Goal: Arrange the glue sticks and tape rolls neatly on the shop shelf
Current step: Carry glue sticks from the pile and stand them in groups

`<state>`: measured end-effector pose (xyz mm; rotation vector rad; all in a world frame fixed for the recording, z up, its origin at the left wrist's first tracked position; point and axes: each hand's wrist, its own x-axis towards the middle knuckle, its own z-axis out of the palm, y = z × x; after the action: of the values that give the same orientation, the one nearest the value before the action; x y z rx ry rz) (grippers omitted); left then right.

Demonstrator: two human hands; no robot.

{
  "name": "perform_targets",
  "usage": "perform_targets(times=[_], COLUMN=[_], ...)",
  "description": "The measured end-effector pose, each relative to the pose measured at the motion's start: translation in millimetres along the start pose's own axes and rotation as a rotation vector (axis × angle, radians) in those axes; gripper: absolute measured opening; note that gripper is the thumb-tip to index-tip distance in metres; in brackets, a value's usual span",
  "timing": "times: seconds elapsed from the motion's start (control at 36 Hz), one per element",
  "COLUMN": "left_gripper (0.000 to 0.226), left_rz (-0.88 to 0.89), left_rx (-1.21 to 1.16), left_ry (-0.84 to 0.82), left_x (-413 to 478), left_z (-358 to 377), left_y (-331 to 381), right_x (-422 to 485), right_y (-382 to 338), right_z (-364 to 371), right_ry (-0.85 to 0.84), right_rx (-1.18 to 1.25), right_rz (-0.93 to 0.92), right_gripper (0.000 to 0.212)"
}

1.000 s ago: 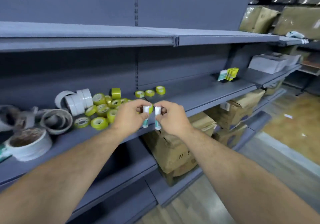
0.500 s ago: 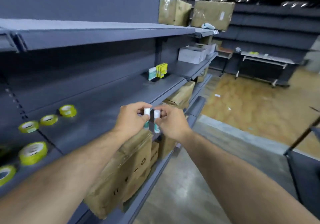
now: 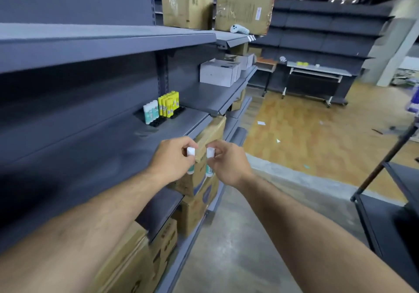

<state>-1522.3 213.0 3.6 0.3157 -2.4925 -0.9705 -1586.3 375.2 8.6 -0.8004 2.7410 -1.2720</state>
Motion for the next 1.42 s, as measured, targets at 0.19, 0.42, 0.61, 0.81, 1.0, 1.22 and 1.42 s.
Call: perform_targets(times=[0.19,0.42,0.61,0.81,1.0,1.22,1.42], left_gripper=[0.024,0.027,0.023,0.022,0.011,0.017,0.019], left_rz=[-0.106,-0.239,-0.291,-0.389,-0.431,-0.486,-0.478], left_rx=[0.045,0.121,0.194,0.266,0.337,0.416,0.516], left_ry=[0.084,0.212,0.311,0.308,0.358,0.480,0.548], left_x=[76,141,176,217,243,258,264], left_z=[40,48,41,18,6,8,15], left_y=[-10,-16,-52,-92,-109,-123,-134], right_x=[101,209,274,328,367,407,438], right_y=[43,52,49,27,11,-4,-7], right_z=[-14,-9,35,72,104,130,138], right_ry=[-0.090,-0.225,-0.312,-0.383,-0.430,-0.530,-0.599], right_rx=[0.044,0.065,0.086,0.099,0.102,0.086,0.149], right_rz=[-0.093,-0.218,-0.333,-0.389,-0.494,-0.611,-0.696], right_gripper=[0.018,0.022,0.021,0.022,0.020,0.014,0.022])
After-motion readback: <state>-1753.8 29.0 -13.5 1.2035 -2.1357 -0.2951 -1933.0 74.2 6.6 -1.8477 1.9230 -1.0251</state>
